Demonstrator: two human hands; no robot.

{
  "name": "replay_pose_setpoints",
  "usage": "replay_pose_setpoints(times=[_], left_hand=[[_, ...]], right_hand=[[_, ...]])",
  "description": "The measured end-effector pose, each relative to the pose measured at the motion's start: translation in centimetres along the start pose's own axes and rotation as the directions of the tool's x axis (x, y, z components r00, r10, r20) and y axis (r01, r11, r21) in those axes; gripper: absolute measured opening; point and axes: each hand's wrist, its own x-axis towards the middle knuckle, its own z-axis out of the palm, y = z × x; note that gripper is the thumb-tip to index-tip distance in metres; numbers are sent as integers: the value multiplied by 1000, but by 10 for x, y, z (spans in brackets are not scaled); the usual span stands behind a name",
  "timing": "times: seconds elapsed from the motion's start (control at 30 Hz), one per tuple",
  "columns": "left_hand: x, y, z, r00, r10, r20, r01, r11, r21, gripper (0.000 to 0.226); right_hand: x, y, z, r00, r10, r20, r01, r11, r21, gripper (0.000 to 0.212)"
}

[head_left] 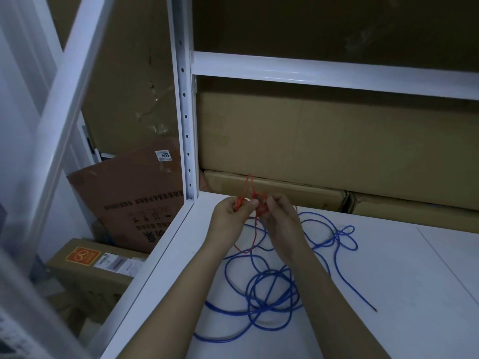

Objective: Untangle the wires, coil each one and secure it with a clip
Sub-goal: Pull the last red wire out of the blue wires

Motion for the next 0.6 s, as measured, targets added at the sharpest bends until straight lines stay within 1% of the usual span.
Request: replay_pose_setpoints(times=[0.07, 0.1, 0.17, 0.27, 0.33, 0.43, 0.53, 0.6], left_hand=[[0, 0, -3, 999, -30, 11, 30, 999, -23, 14], [1, 0, -4, 999, -51, 19, 52, 998, -37, 15], [1, 1, -5, 995, -93, 22, 94, 994, -54, 17], [2, -3, -8, 993, -117, 12, 117, 993, -10, 20], [1, -4, -10, 994, -108, 19, 107, 994, 22, 19], [-1, -3, -12, 995, -81, 53, 80, 997, 16, 12], [-3, 0, -14, 987, -101, 124, 99, 995, 23, 8], [-4, 0, -18, 980, -122, 159, 127, 992, -21, 12]], right_hand=[[-1, 0, 0, 998, 30, 49, -31, 999, 11, 24], [0, 1, -1, 997, 41, 60, -40, 999, -16, 26], [0, 2, -1, 995, 58, 76, -48, 991, -122, 27], [-1, 3, -2, 992, 86, 90, -59, 960, -273, 28], [-1, 3, -2, 992, 89, 85, -59, 950, -308, 28], [-1, 3, -2, 991, 103, 87, -79, 968, -239, 29], [-3, -2, 3, 986, 129, 103, -127, 992, -28, 29], [-2, -5, 1, 983, 142, 113, -151, 985, 78, 28]])
